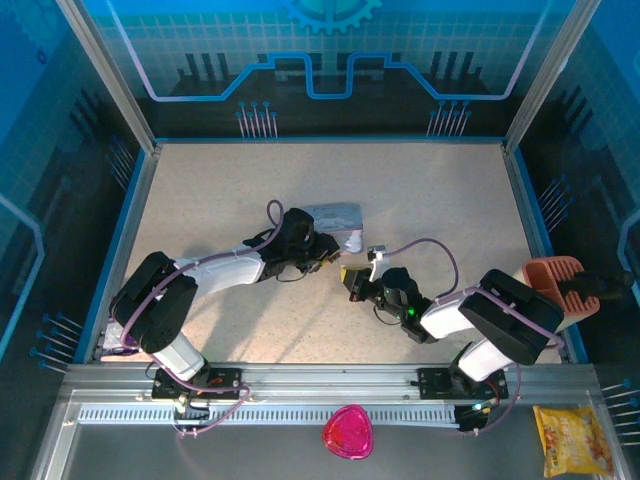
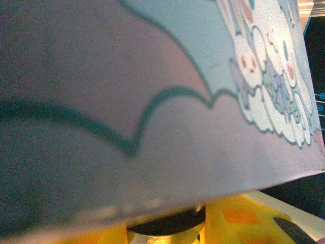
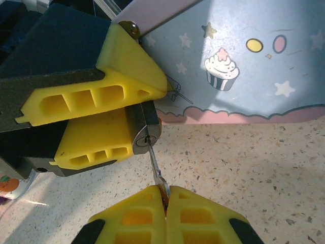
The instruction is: Unlock a padlock with a key
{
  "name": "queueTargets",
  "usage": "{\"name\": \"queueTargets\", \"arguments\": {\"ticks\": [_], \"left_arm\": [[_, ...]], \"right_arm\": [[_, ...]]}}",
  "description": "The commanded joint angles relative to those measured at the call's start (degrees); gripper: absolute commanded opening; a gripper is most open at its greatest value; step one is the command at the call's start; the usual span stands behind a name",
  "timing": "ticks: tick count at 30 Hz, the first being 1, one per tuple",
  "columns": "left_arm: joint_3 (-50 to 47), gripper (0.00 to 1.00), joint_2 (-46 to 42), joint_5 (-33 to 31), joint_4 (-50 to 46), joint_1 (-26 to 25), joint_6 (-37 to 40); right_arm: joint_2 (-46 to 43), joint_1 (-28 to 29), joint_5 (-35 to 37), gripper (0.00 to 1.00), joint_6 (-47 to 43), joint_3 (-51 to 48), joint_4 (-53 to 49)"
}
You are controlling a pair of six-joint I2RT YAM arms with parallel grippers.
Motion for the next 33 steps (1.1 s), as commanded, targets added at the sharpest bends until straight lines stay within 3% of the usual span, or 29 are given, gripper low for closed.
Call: {"name": "queueTargets", "arguments": {"ticks": [1, 33], "left_arm": [[-0.14, 0.12, -1.54, 3.06, 2.27, 0.12, -1.41], [-1.62, 0.08, -2.9, 2.61, 2.34, -2.62, -2.33]], "right_arm": [[0.68, 0.86, 1.42, 0.0, -0.56, 0.76, 3.23], [4.01, -0.52, -2.01, 0.0, 1.29, 1.12, 8.33]]}}
